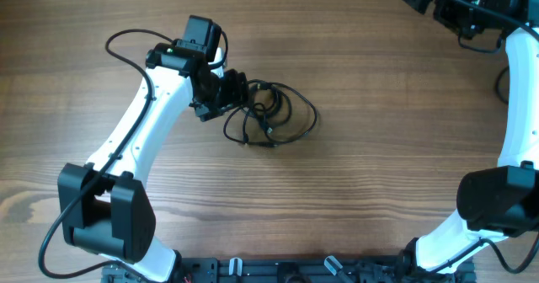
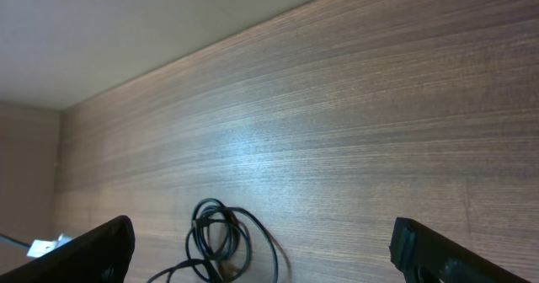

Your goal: Untangle cables

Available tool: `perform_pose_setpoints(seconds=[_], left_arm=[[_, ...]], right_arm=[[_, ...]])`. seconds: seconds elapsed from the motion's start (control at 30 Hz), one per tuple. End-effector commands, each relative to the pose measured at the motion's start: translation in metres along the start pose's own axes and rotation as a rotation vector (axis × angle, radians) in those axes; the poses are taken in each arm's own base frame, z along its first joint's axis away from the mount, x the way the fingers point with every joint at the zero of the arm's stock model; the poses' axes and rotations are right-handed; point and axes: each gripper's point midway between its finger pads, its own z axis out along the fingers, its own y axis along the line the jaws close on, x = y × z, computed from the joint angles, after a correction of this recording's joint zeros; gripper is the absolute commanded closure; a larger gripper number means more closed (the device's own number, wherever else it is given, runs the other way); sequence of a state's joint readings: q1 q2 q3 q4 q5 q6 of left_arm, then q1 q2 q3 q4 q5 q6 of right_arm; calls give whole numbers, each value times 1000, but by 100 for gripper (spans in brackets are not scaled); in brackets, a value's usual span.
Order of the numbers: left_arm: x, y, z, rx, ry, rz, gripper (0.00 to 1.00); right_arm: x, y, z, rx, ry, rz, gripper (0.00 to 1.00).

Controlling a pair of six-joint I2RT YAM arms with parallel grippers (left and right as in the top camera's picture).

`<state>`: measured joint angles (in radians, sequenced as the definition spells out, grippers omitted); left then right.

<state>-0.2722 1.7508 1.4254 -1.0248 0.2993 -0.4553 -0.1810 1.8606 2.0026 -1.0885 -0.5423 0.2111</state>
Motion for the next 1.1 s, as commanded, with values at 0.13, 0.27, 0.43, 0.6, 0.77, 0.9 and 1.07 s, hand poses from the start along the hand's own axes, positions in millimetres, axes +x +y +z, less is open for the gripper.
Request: perform_pose_setpoints(seconds=[0.13, 0.27, 0.43, 0.6, 0.77, 0.9, 1.07], left_arm=[[9, 8, 7, -14, 48, 412, 34], [4, 16, 27, -43, 77, 447, 43], [9, 17, 50, -41, 137, 440, 61], [-21, 4, 19, -20, 5, 259, 96], [-42, -53, -101, 230, -266, 158, 96], [-34, -77, -179, 396, -442, 112, 96], [-13, -116, -285, 657, -702, 197, 96]], right_arm=[[8, 8, -1, -18, 28, -24, 1], [10, 8, -1, -17, 35, -20, 1], [12, 7, -1, -15, 43, -15, 3], [16, 22, 5, -35, 52, -47, 11], [47, 78, 28, -106, 133, -175, 13], [66, 124, 42, -173, 155, -277, 16], [79, 157, 49, -230, 159, -339, 18]])
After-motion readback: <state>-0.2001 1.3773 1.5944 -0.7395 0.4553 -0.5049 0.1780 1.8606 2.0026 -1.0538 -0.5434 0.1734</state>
